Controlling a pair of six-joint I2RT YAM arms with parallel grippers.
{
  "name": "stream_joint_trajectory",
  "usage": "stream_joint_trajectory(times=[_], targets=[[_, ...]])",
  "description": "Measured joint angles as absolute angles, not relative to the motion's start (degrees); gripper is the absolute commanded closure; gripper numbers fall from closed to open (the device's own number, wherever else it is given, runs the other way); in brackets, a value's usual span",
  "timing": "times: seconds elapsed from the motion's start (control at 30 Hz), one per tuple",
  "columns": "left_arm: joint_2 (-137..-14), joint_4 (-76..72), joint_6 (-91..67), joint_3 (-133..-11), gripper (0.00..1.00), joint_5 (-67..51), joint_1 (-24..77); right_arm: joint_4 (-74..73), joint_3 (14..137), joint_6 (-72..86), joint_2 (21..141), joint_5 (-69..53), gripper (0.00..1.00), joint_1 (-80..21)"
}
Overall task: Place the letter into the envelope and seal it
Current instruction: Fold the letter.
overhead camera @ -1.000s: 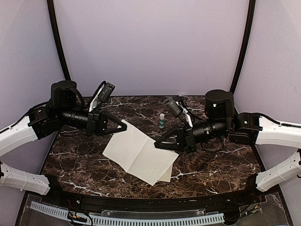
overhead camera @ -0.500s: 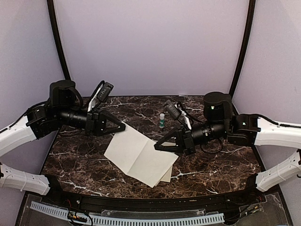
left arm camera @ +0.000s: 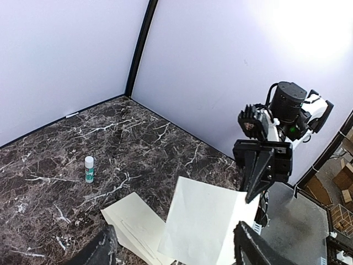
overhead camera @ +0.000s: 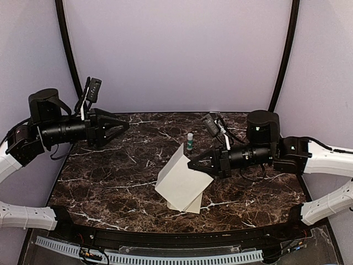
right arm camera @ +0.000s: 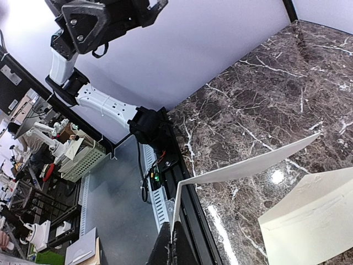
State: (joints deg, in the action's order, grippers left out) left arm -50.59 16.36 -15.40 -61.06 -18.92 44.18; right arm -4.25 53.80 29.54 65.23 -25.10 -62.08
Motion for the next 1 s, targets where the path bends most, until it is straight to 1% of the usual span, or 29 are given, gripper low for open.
stream_joint_trajectory(times=[0.13,0.4,0.73,0.8,0.87,0.97,1.0], targets=[[-51.5,16.3,-15.7,-61.1,0.34,-21.4,44.4,-3.6,52.6,30.4,64.2,-23.2,1.0,-61.1],[-57.6,13.2,-18.2,-59.5,0.34,-27.6,48.6,-2.9,52.5,31.0,64.3,-22.7,1.0,-60.8],[-63.5,8.7,-19.3,-59.4,0.37,-28.4,55.2,-0.4,52.6,31.2,67.3,-27.8,1.0,-60.9],[-64.8,8.3,-19.3,-59.1,0.39,-28.4,56.2,0.2,52.6,31.2,67.5,-28.8,1.0,-60.9],[-66.1,8.2,-19.5,-58.8,0.43,-28.4,56.8,0.5,52.9,31.2,67.7,-29.5,1.0,-61.0],[-67.3,8.2,-19.7,-58.7,0.53,-28.8,57.2,0.8,53.3,31.2,67.7,-30.1,1.0,-61.1],[-67.7,8.2,-19.5,-58.7,0.55,-28.9,57.3,1.0,53.4,31.2,67.7,-30.3,1.0,-61.2]])
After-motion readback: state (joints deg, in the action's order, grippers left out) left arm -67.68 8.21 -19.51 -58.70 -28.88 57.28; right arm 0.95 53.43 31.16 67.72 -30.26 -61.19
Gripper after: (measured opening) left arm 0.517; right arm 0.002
